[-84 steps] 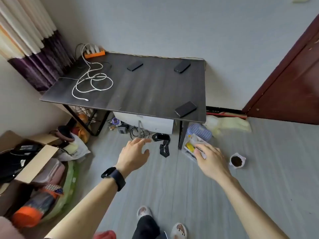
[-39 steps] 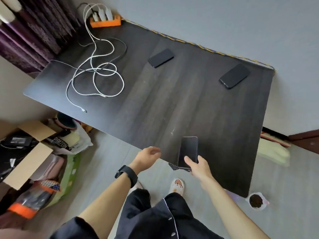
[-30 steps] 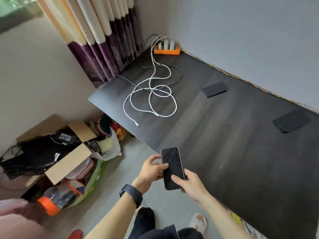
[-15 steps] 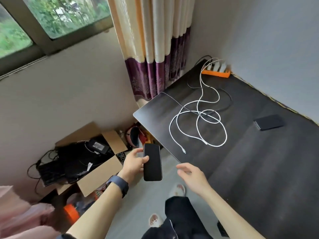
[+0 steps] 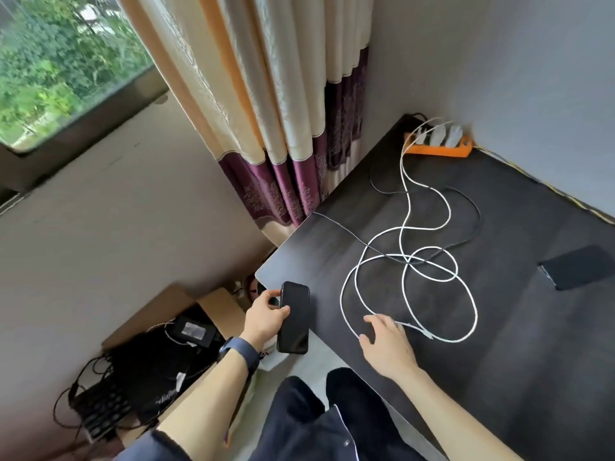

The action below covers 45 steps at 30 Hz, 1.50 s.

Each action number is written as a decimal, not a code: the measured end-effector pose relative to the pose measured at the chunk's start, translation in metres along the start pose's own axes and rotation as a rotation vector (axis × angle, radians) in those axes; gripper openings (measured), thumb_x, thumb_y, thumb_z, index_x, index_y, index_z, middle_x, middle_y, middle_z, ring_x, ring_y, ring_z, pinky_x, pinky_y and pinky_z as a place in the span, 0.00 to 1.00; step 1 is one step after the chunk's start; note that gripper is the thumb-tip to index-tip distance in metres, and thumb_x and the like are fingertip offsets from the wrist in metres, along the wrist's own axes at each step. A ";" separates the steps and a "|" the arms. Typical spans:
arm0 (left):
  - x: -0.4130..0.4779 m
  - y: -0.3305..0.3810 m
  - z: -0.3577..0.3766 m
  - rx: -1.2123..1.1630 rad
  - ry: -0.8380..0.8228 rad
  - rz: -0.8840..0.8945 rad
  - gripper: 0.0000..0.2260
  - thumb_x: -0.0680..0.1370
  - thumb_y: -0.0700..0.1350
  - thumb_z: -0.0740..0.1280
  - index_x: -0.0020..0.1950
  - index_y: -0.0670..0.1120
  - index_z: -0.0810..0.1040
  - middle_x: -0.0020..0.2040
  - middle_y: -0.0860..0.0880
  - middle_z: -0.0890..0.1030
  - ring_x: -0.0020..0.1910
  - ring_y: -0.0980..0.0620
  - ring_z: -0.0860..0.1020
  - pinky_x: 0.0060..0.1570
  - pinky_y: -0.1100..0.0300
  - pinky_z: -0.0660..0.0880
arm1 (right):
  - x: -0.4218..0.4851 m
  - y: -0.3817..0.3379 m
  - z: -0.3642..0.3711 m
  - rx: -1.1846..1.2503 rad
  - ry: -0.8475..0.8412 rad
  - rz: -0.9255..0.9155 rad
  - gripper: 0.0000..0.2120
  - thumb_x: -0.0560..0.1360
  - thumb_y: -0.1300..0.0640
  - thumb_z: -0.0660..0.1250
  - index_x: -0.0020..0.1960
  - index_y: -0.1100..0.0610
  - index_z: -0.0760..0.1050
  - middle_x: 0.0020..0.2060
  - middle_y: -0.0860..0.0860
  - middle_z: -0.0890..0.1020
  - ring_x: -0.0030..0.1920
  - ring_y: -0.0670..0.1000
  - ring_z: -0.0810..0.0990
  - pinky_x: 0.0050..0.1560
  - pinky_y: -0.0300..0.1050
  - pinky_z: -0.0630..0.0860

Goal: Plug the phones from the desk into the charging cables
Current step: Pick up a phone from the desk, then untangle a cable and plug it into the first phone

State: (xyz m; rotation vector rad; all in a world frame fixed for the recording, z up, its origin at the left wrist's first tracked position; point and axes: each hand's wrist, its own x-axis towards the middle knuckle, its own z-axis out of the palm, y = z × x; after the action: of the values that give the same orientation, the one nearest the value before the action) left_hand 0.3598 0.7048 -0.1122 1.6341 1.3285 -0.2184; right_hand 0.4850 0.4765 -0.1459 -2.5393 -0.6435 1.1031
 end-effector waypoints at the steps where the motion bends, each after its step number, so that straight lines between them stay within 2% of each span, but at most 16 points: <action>1: 0.011 0.002 0.000 -0.003 -0.015 -0.022 0.19 0.76 0.43 0.70 0.67 0.50 0.74 0.48 0.48 0.83 0.50 0.48 0.81 0.56 0.52 0.78 | 0.005 -0.004 -0.001 -0.022 -0.004 0.013 0.25 0.81 0.48 0.60 0.76 0.50 0.64 0.77 0.48 0.63 0.75 0.55 0.61 0.72 0.50 0.65; 7: 0.069 0.025 0.001 -0.004 -0.144 -0.040 0.17 0.77 0.42 0.68 0.64 0.52 0.74 0.53 0.45 0.84 0.49 0.45 0.84 0.55 0.47 0.81 | 0.038 -0.015 -0.005 -0.173 -0.023 0.036 0.34 0.80 0.44 0.60 0.81 0.49 0.50 0.82 0.50 0.46 0.81 0.56 0.46 0.78 0.55 0.57; 9: 0.083 0.038 0.000 0.043 -0.188 -0.032 0.16 0.79 0.40 0.66 0.66 0.51 0.72 0.52 0.45 0.83 0.47 0.46 0.84 0.48 0.54 0.81 | 0.041 -0.017 -0.001 -0.209 -0.092 0.073 0.36 0.80 0.44 0.59 0.82 0.49 0.46 0.82 0.49 0.41 0.81 0.55 0.42 0.78 0.58 0.56; 12: 0.100 0.052 -0.002 0.216 -0.196 0.046 0.17 0.80 0.40 0.65 0.68 0.50 0.72 0.49 0.49 0.82 0.45 0.50 0.81 0.37 0.67 0.75 | 0.041 -0.020 0.004 -0.209 -0.133 0.139 0.36 0.80 0.43 0.57 0.82 0.48 0.42 0.81 0.48 0.37 0.81 0.53 0.39 0.78 0.61 0.55; 14: 0.110 0.059 -0.002 0.348 -0.184 0.122 0.19 0.79 0.41 0.64 0.70 0.50 0.72 0.51 0.49 0.83 0.49 0.48 0.80 0.46 0.61 0.77 | 0.043 -0.027 0.003 -0.198 -0.137 0.180 0.36 0.81 0.43 0.57 0.82 0.48 0.41 0.81 0.48 0.36 0.81 0.53 0.38 0.78 0.62 0.52; 17: 0.117 0.064 0.000 0.529 -0.201 0.208 0.23 0.77 0.43 0.63 0.73 0.49 0.70 0.62 0.43 0.80 0.61 0.42 0.78 0.60 0.55 0.74 | 0.043 -0.038 0.007 -0.160 -0.130 0.242 0.36 0.81 0.43 0.56 0.82 0.48 0.41 0.81 0.48 0.35 0.81 0.53 0.37 0.79 0.62 0.49; 20: 0.123 0.070 0.000 0.615 -0.219 0.243 0.21 0.78 0.43 0.62 0.71 0.46 0.73 0.67 0.41 0.72 0.63 0.39 0.76 0.62 0.54 0.71 | 0.043 -0.043 0.010 -0.119 -0.105 0.281 0.36 0.81 0.44 0.56 0.82 0.48 0.41 0.81 0.47 0.35 0.81 0.52 0.37 0.79 0.62 0.48; 23: 0.140 0.085 -0.002 0.658 -0.217 0.345 0.17 0.77 0.43 0.61 0.66 0.46 0.75 0.65 0.42 0.71 0.63 0.39 0.75 0.62 0.52 0.73 | 0.043 -0.045 0.012 -0.098 -0.086 0.304 0.35 0.81 0.45 0.56 0.82 0.46 0.42 0.81 0.45 0.35 0.81 0.51 0.37 0.79 0.62 0.48; 26: 0.162 0.110 0.002 0.754 -0.168 0.541 0.19 0.78 0.41 0.60 0.70 0.46 0.72 0.67 0.42 0.71 0.66 0.39 0.70 0.63 0.46 0.72 | 0.045 -0.047 0.011 -0.105 -0.082 0.302 0.35 0.81 0.45 0.56 0.82 0.46 0.42 0.81 0.45 0.36 0.81 0.50 0.38 0.79 0.62 0.49; 31: 0.191 0.135 0.019 1.044 -0.127 0.820 0.28 0.77 0.39 0.62 0.77 0.48 0.64 0.76 0.46 0.64 0.72 0.42 0.65 0.67 0.45 0.69 | 0.047 -0.049 0.006 -0.075 -0.093 0.312 0.34 0.81 0.46 0.57 0.82 0.46 0.44 0.81 0.44 0.37 0.81 0.50 0.39 0.79 0.63 0.49; 33: 0.198 0.131 0.022 1.122 -0.099 0.835 0.27 0.78 0.40 0.62 0.77 0.48 0.64 0.74 0.46 0.68 0.72 0.43 0.67 0.67 0.46 0.69 | 0.048 -0.051 0.006 -0.052 -0.104 0.321 0.34 0.81 0.46 0.57 0.82 0.46 0.44 0.81 0.44 0.37 0.81 0.50 0.39 0.79 0.63 0.49; 36: 0.204 0.121 0.024 1.205 -0.049 0.873 0.21 0.77 0.37 0.63 0.70 0.46 0.71 0.62 0.44 0.75 0.62 0.41 0.74 0.58 0.47 0.75 | 0.049 -0.052 0.005 -0.030 -0.120 0.329 0.34 0.81 0.46 0.57 0.82 0.45 0.44 0.81 0.43 0.36 0.81 0.50 0.39 0.78 0.64 0.48; 38: 0.202 0.117 0.021 1.219 -0.048 0.900 0.16 0.77 0.39 0.65 0.65 0.46 0.74 0.56 0.44 0.78 0.56 0.40 0.77 0.55 0.47 0.75 | 0.048 -0.050 0.001 -0.017 -0.130 0.337 0.34 0.81 0.46 0.57 0.82 0.45 0.44 0.80 0.43 0.36 0.81 0.49 0.38 0.78 0.64 0.48; 41: 0.190 0.117 0.008 1.037 -0.068 0.895 0.09 0.80 0.43 0.62 0.60 0.46 0.77 0.52 0.43 0.79 0.50 0.37 0.79 0.50 0.47 0.74 | 0.046 -0.049 -0.006 0.032 -0.143 0.361 0.36 0.80 0.44 0.58 0.82 0.47 0.44 0.81 0.44 0.40 0.81 0.49 0.41 0.78 0.63 0.48; 43: 0.176 0.118 -0.006 0.860 -0.076 0.933 0.08 0.80 0.45 0.64 0.57 0.46 0.79 0.49 0.44 0.80 0.48 0.38 0.80 0.47 0.48 0.75 | 0.044 -0.058 -0.014 0.165 -0.055 0.412 0.38 0.79 0.40 0.59 0.82 0.50 0.47 0.82 0.48 0.51 0.81 0.52 0.51 0.78 0.59 0.54; 45: 0.159 0.122 -0.020 0.709 -0.083 0.972 0.07 0.79 0.46 0.66 0.55 0.48 0.81 0.48 0.46 0.80 0.48 0.41 0.80 0.46 0.50 0.76 | 0.042 -0.074 -0.024 0.386 0.129 0.468 0.35 0.78 0.39 0.60 0.80 0.53 0.57 0.77 0.52 0.66 0.76 0.55 0.64 0.74 0.52 0.62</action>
State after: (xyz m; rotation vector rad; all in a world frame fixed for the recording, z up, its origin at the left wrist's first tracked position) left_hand 0.5133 0.8332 -0.1383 2.6356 0.2561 -0.1604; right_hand 0.5076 0.5590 -0.1233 -2.4383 0.1987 1.0596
